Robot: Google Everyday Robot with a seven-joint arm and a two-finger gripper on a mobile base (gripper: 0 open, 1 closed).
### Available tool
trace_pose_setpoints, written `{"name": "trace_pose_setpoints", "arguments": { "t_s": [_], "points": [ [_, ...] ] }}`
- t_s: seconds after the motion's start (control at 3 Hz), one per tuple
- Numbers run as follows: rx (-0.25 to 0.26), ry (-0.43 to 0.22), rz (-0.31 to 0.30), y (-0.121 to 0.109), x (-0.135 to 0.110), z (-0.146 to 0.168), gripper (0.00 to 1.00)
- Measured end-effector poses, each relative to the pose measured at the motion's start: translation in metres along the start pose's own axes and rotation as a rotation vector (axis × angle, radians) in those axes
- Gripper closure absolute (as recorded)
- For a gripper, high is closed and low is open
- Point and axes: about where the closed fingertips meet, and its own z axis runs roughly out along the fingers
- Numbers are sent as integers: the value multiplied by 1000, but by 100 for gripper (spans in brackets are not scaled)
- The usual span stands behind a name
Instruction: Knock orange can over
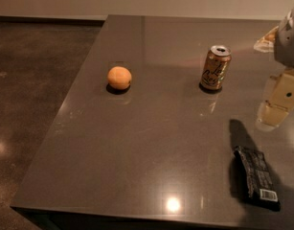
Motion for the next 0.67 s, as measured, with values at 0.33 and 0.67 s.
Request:
{"name": "trace_pose_setpoints", "arguments": {
  "t_s": [0.33,0.67],
  "points": [
    [0,0,0,0,0,0,0],
    [-14,6,49,-10,-3,7,0]
  ]
}}
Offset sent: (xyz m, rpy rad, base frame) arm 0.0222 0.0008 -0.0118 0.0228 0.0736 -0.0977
